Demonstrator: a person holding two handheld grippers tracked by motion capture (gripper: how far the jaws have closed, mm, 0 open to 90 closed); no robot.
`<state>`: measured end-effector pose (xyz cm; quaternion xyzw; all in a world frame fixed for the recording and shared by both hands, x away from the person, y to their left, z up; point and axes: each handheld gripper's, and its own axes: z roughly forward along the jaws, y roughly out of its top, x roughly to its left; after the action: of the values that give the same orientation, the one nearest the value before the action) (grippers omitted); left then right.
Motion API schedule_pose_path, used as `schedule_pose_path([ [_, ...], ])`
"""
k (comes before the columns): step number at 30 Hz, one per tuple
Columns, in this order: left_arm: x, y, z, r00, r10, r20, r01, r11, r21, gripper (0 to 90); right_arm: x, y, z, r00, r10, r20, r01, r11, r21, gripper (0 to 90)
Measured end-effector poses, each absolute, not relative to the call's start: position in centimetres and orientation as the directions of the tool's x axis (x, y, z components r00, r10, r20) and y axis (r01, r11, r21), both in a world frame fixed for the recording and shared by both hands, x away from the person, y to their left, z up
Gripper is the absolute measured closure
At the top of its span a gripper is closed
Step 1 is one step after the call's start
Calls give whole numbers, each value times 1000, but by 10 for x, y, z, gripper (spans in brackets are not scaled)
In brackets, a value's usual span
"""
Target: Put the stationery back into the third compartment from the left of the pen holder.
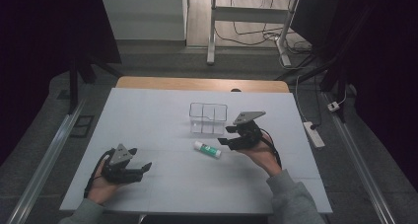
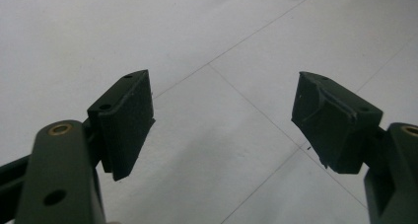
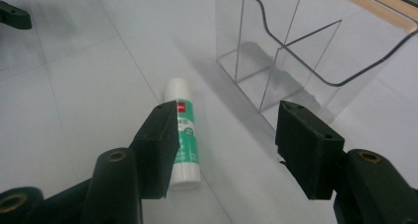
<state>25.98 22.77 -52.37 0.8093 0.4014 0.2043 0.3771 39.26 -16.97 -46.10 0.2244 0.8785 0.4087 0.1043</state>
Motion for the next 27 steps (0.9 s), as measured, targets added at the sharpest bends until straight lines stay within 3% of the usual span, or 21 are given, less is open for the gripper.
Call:
schedule_pose_path([
  [27, 260, 228, -524, 593, 805, 27, 495, -391, 776, 236, 397, -131, -472, -908, 419, 6, 306, 652, 694, 398],
])
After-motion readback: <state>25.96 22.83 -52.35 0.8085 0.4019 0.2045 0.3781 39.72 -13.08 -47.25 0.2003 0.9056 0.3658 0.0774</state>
